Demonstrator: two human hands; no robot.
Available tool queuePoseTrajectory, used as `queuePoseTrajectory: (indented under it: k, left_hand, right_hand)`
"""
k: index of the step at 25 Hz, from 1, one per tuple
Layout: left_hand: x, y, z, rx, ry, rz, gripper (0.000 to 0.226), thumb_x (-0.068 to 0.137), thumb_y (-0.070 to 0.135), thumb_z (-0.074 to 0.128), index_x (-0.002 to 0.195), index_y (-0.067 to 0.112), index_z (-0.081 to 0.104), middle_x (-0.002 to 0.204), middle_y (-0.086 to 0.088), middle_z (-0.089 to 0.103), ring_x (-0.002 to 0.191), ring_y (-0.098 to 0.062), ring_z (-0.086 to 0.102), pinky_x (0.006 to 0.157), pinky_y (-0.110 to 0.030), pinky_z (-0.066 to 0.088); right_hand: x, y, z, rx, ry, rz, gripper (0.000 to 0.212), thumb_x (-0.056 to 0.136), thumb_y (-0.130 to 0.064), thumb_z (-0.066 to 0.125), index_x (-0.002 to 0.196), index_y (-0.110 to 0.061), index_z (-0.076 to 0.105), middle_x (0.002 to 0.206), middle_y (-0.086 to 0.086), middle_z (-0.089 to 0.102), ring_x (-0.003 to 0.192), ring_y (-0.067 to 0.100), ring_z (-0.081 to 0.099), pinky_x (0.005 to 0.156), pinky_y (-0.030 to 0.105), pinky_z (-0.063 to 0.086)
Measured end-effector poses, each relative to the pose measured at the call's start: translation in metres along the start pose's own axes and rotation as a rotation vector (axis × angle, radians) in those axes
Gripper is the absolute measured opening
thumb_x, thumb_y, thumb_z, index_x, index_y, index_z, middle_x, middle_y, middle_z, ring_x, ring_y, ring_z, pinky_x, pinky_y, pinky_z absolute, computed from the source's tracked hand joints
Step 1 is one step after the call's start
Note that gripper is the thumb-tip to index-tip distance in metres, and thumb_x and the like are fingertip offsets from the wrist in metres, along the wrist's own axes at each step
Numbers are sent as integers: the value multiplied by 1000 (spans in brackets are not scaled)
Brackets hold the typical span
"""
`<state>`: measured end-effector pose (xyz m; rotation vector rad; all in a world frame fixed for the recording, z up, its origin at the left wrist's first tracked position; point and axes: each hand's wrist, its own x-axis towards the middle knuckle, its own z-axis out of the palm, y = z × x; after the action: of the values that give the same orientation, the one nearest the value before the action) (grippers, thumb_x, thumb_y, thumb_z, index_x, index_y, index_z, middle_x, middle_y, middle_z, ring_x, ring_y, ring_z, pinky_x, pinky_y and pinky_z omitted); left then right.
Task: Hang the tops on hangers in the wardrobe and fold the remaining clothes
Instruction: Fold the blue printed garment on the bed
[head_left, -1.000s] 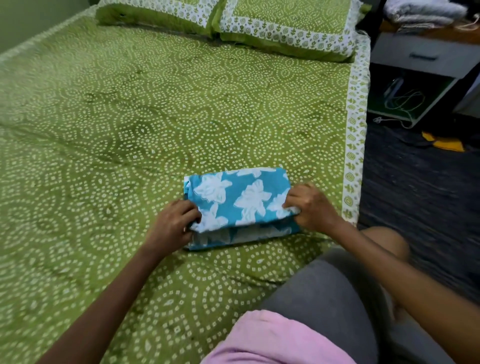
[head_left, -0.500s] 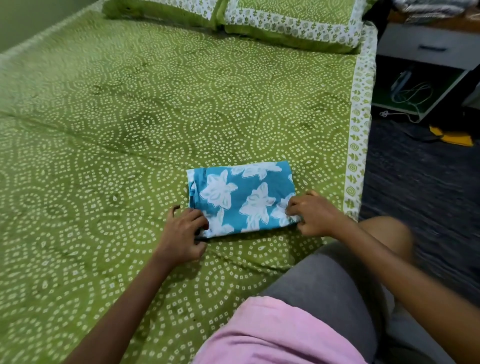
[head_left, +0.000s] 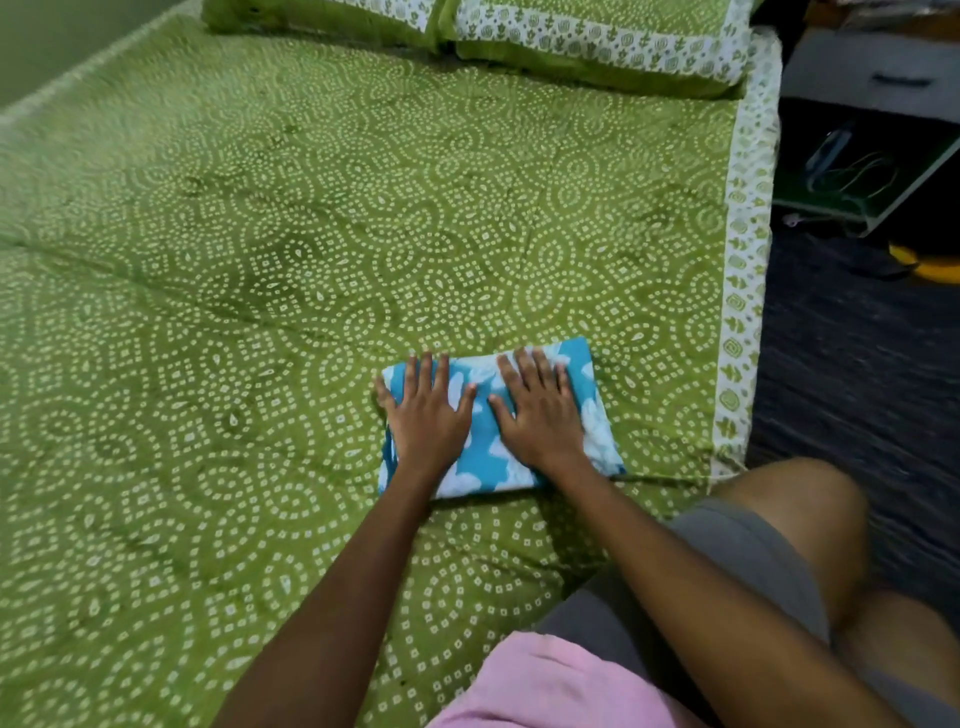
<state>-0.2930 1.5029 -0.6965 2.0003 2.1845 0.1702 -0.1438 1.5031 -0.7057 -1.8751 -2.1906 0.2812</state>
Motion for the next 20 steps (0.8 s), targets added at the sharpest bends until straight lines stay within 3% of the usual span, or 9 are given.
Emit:
queuePoseTrajectory:
  k: [2,5,7,9,11,13,14,16,20]
  left_hand:
    - [23,-4,-11,-14,-75,-150,58,97,50,21,145,18,30,154,-1,26,144,-26,13,113,-54,0]
    - [34,-33,-18,-184,44,-50,52,95,43,27,123,10,56,125,-13,55,118,-31,47,97,-41,34]
    - [31,-52,-33,-613,-46,-36,34,97,30,40,110,7,61,103,-12,62,91,-25,57,77,-26,43]
    - [40,-65,-51,-1177,-328,-267,23,98,16,37,101,11,60,85,-4,65,69,-14,55,54,-19,43]
    - [49,-76,-62,-1556,-542,-391,20,90,10,41,94,11,60,70,0,65,51,-7,49,42,-14,36]
    - [50,-83,-61,-1797,-652,-428,21,70,4,61,91,7,64,67,0,59,43,-2,44,38,-9,34]
    - [51,-84,-58,-1835,-676,-424,27,66,-1,62,92,7,64,67,0,58,42,-1,43,38,-7,34]
    - [57,-85,-53,-1694,-686,-341,30,74,-6,51,97,11,60,71,-2,59,47,-3,46,40,-10,36]
    - [63,-82,-53,-1467,-742,-158,31,65,-4,56,91,13,58,75,-4,58,56,-11,52,44,-17,42]
  right_hand:
    - [18,4,-2,-32,-42,79,68,91,-59,25,143,-17,36,151,9,32,143,29,17,114,41,-7]
    - [24,8,-3,13,39,188,73,88,-63,22,137,-13,43,144,10,41,140,31,23,114,49,5]
    - [19,10,-5,38,104,230,75,86,-63,16,132,-12,47,139,7,46,138,30,27,110,53,15]
    - [19,13,-8,90,131,241,74,85,-62,15,128,-13,49,136,5,48,136,28,30,106,54,21]
    - [21,14,-11,139,133,244,74,85,-62,15,128,-13,48,136,5,48,136,28,31,106,53,22]
    - [18,14,-10,151,135,230,74,85,-62,15,130,-14,47,138,4,47,136,26,30,107,51,21]
    - [16,14,-9,151,135,225,74,85,-62,15,131,-14,47,139,4,47,137,26,30,107,51,20]
    - [16,15,-8,144,145,230,74,85,-61,15,131,-14,47,139,4,47,137,25,30,108,50,19]
    - [17,15,-10,139,148,232,74,86,-61,14,132,-14,47,139,4,47,136,25,31,108,50,19]
